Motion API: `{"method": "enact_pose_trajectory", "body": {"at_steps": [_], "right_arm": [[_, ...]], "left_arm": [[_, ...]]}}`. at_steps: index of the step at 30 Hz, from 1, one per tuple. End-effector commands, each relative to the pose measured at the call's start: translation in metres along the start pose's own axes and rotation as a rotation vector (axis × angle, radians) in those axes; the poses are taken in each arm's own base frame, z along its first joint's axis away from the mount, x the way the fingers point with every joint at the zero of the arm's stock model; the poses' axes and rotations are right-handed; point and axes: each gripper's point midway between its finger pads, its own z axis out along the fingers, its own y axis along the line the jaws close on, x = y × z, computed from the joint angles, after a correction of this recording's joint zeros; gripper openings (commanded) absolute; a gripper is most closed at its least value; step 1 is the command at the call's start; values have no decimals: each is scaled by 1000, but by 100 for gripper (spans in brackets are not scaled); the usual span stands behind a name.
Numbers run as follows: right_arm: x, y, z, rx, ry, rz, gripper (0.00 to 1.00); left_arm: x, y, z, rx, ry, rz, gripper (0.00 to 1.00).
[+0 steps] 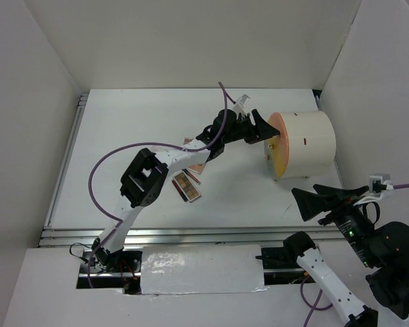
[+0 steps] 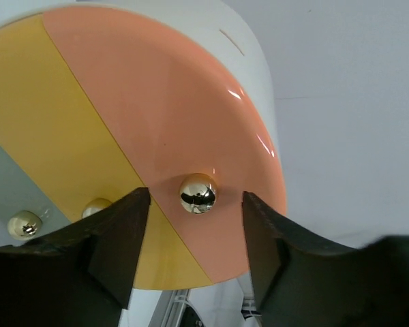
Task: Organize the makeup
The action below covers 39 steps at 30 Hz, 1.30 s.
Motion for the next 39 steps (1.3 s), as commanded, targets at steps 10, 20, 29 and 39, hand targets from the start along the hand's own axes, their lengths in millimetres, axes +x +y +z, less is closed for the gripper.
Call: {"method": "enact_pose_trajectory", "body": {"at_steps": [10,20,29,39], "right_arm": [[-2,-2,-4,2,-20,-27,100],[0,-5,-3,16,-13,-34,100],[3,-9,0,31,-9,-39,100],[9,-9,8,23,9,-32,100]], "left_arm": [[-9,-11,10,52,-37,23,57],[-5,-12,8,74,-40,10,42],[-11,-20,-1,71,-58,20,24],[-33,-9,-23,56,-87,11,20]]}}
